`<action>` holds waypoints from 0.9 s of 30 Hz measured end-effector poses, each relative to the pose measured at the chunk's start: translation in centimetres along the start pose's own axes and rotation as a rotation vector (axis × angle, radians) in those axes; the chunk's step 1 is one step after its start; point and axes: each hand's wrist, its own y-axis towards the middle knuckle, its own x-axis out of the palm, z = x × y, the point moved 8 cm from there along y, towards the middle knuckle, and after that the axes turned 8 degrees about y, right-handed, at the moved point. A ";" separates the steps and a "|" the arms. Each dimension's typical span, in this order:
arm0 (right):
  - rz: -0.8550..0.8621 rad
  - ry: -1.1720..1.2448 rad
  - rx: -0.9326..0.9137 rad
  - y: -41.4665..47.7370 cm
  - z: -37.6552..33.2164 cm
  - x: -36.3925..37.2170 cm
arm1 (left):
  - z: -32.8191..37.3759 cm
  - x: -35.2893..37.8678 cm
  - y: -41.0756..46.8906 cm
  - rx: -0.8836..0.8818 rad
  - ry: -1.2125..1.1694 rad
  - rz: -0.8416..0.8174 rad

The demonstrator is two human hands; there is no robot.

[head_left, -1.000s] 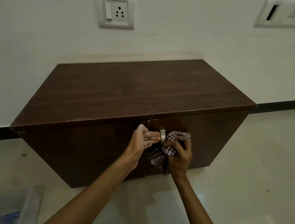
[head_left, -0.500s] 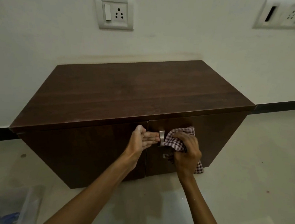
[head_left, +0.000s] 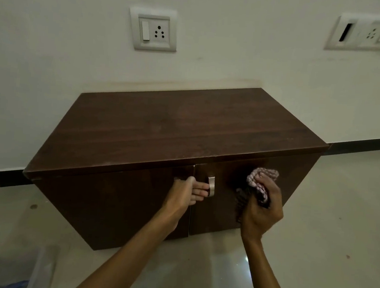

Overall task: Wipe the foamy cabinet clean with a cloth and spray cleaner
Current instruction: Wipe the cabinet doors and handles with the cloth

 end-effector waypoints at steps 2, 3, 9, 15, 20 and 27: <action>-0.128 0.082 -0.154 1.2 -4.1 3.3 | 0.3 -0.7 -0.6 -0.002 0.026 0.004; -0.202 0.120 -0.199 1.7 -5.9 5.7 | 0.5 -1.4 -1.0 -0.008 0.027 0.016; -0.991 -0.279 -0.308 -1.4 -12.5 20.9 | 2.4 -9.9 -3.9 -0.033 -0.058 0.342; -1.633 -0.328 0.067 -3.4 -12.1 22.0 | 7.5 -14.4 -7.3 0.389 0.551 0.864; -1.746 -0.573 -0.171 -3.9 -11.0 22.4 | 7.2 -13.5 -7.1 0.457 0.544 0.869; -1.646 -0.560 -0.339 -7.5 -12.2 26.0 | 5.6 -16.6 -7.0 0.278 0.467 0.953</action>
